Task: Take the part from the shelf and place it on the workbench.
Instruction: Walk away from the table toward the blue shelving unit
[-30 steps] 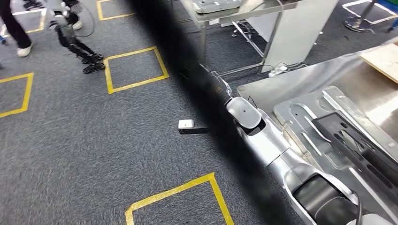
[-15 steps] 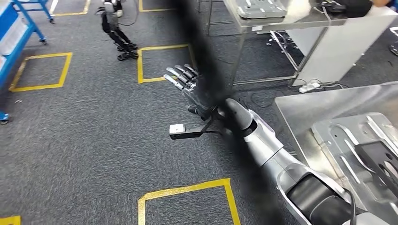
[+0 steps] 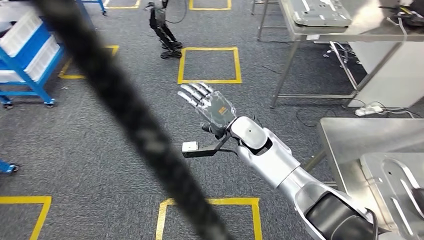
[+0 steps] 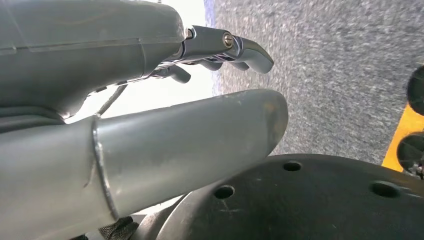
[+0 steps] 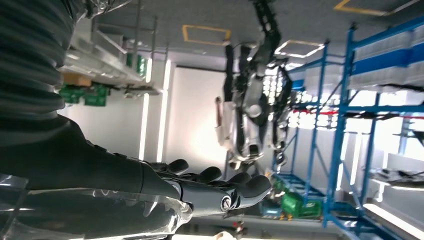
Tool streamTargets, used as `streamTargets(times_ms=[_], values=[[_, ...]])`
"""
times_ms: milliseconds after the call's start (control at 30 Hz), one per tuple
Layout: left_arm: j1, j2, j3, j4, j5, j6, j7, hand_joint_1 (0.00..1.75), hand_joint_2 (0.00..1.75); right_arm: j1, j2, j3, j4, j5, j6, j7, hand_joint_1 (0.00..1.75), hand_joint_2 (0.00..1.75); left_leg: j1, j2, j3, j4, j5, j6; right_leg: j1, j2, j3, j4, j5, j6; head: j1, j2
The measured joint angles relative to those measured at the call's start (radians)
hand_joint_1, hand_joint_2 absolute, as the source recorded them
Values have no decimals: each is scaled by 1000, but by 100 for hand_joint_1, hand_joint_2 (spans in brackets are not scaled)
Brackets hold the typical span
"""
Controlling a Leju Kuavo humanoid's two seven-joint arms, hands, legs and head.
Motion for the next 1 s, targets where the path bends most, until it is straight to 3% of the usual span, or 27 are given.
streamTargets(times_ms=[33,100,167,200,267,300,367,433,467,500,533,567,600,667,733,767,800,867,933,1000], values=[[1,0,0,0,0,1,0,0,0,7,0,0,3,0,0,0,0,175,3,5,10,-16,17,-3,0,-14,0,1,-2,1,0,0],[1,0,0,0,0,3,1,0,0,18,0,-2,6,-1,0,1,0,175,5,37,81,-145,75,-5,0,-38,3,6,-9,8,0,0],[0,0,0,0,0,6,1,0,0,32,0,-9,7,-2,-2,2,0,175,-1,69,141,-251,104,2,5,-58,5,11,-17,19,0,0],[0,0,0,0,0,6,0,0,0,41,0,-16,7,-4,-3,2,0,175,-5,74,151,-271,105,8,7,-67,7,12,-20,24,1,0],[1,0,0,0,0,8,-1,0,0,64,3,-31,6,-9,-3,1,0,175,-8,50,154,-273,106,21,8,-85,12,10,-25,35,2,0],[2,-1,0,0,0,8,-2,0,0,78,5,-41,4,-12,-2,0,0,175,-7,39,157,-278,107,26,5,-79,16,14,-32,41,2,0],[2,-2,0,0,0,8,-4,0,0,110,8,-65,3,-20,-2,0,0,175,-2,18,165,-287,112,38,-1,-28,-1,65,-69,51,2,0],[0,-4,1,0,0,9,-7,0,0,150,8,-90,6,-30,-1,-1,0,175,-2,-4,164,-289,113,45,-4,29,-60,191,-130,54,2,0],[-1,-5,2,0,0,9,-8,0,0,174,8,-103,10,-35,-1,-2,0,175,-3,-17,163,-288,113,48,-4,39,-94,253,-153,55,2,0],[0,-7,3,0,0,10,-10,0,0,197,7,-114,15,-40,0,-3,0,175,-3,-32,163,-287,113,49,-4,43,-117,290,-159,54,2,0],[1,-8,4,0,0,10,-10,0,0,219,7,-126,20,-44,1,-4,0,175,-3,-47,162,-286,113,48,-5,45,-122,290,-144,53,2,0],[2,-9,4,0,0,11,-11,0,0,238,8,-139,27,-48,4,-4,0,175,-3,-61,162,-284,113,48,-6,47,-110,253,-112,51,2,0],[3,-11,4,0,0,13,-11,0,0,253,9,-155,35,-52,7,-4,0,175,-3,-75,162,-281,112,46,-7,55,-82,188,-72,48,2,0],[2,-14,4,0,0,16,-12,0,0,281,14,-196,57,-55,11,-5,0,175,-5,-100,157,-273,110,39,-8,87,-29,69,-24,43,2,0],[2,-16,4,0,0,18,-14,0,0,306,21,-233,77,-54,12,-8,0,175,-5,-120,150,-270,110,28,-6,100,-13,32,-21,39,2,0],[4,-17,4,0,0,19,-14,0,0,315,23,-245,83,-54,15,-8,0,175,-3,-129,147,-271,112,22,-6,90,-12,30,-19,35,2,0],[6,-17,4,0,0,19,-14,0,0,320,27,-253,90,-53,20,-6,0,175,-2,-124,145,-269,111,17,-7,81,-10,27,-16,29,2,0],[7,-17,4,0,0,21,-15,0,0,330,36,-272,109,-54,37,6,0,175,-4,-75,129,-230,83,8,-9,62,-7,19,-10,15,0,0],[3,-19,4,0,0,21,-17,0,0,353,45,-304,143,-63,48,17,0,175,-5,-18,82,-120,19,2,-6,35,-4,16,-11,5,0,0],[0,-22,4,0,0,20,-21,0,0,384,54,-348,199,-79,50,20,0,175,-4,-1,33,-10,-27,-2,-3,2,-4,18,-14,2,0,0]])
